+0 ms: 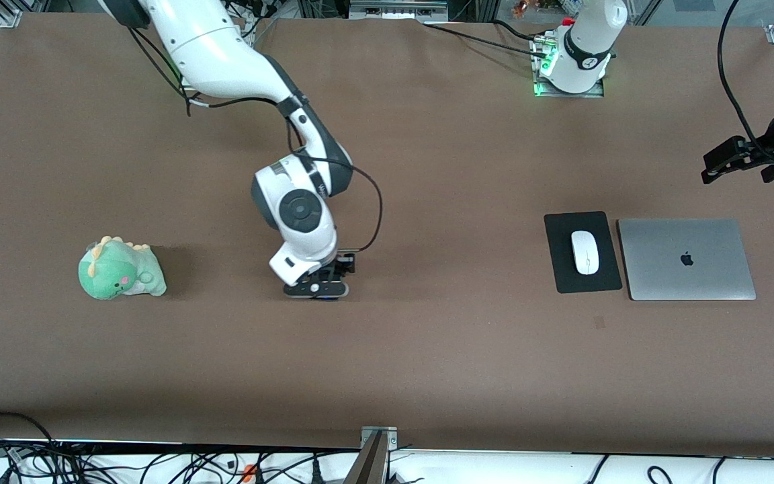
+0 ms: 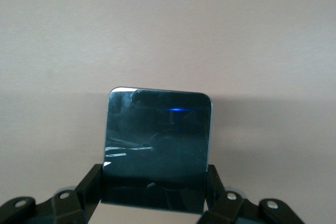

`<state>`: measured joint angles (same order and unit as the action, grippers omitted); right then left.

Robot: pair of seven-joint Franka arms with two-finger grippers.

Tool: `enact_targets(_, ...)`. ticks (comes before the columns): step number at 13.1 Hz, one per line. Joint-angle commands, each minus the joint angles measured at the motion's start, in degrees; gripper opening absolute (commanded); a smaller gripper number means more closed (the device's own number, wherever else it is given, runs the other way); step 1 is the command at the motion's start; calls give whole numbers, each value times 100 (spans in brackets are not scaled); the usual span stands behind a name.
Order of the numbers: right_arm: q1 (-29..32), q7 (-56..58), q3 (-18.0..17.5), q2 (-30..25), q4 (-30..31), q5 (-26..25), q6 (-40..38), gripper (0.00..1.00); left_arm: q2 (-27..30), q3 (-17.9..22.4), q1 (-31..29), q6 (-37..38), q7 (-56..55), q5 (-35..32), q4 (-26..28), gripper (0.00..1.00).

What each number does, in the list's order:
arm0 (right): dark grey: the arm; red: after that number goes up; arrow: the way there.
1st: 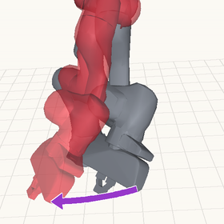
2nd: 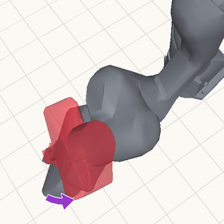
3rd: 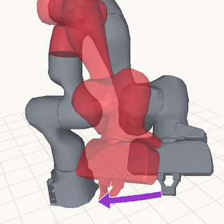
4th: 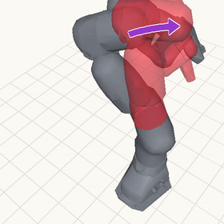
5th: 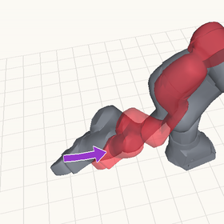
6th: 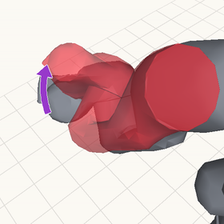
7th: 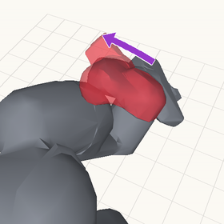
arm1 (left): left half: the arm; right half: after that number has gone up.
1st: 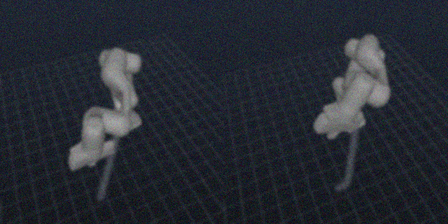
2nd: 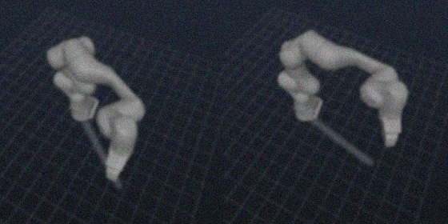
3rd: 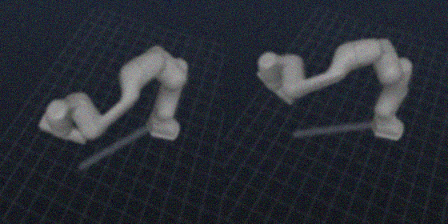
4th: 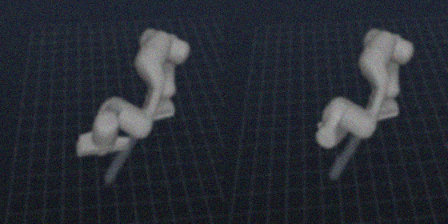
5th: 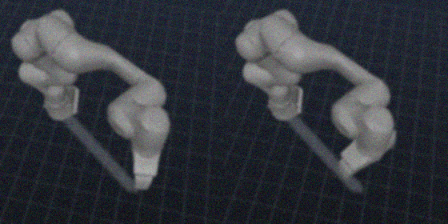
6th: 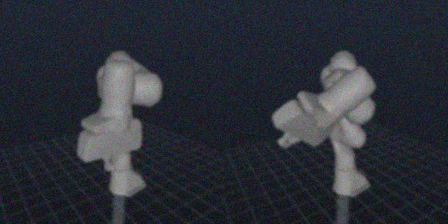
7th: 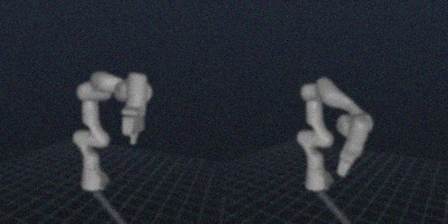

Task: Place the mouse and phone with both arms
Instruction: 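Carry the phone beside the green plush with the right gripper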

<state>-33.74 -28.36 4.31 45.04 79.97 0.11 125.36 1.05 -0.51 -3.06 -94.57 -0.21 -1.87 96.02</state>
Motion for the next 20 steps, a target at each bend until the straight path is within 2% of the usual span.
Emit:
enact_targets(1,411,593,-62,-241,167,130,-318,52,10,16,25,17,91,55,-66,100)
enact_targets(3,727,1111,-62,-486,482,130,-415,52,-8,16,25,17,83,55,-110,100)
enact_targets(6,1202,1894,-62,-961,1290,138,-337,52,-8,16,25,78,74,55,-119,100)
enact_targets(9,1545,2307,-62,-1313,1889,147,-249,52,-8,-10,42,114,56,55,-136,100)
enact_targets(11,1660,2326,-62,-1498,2328,182,75,52,-8,-89,42,140,39,64,-136,100)
enact_targets(14,1740,2335,-53,-1455,2786,182,804,53,-34,-107,42,245,30,64,-251,100)
enact_targets(16,1810,2335,-53,-1367,2857,182,1034,55,-34,-107,42,255,21,64,-259,100)
enact_targets(18,1863,2335,-53,-1323,2866,182,1070,61,-34,-116,42,263,21,64,-259,100)
enact_targets(20,1906,2335,-53,-1279,2866,182,1105,80,-34,-116,42,263,21,64,-259,100)
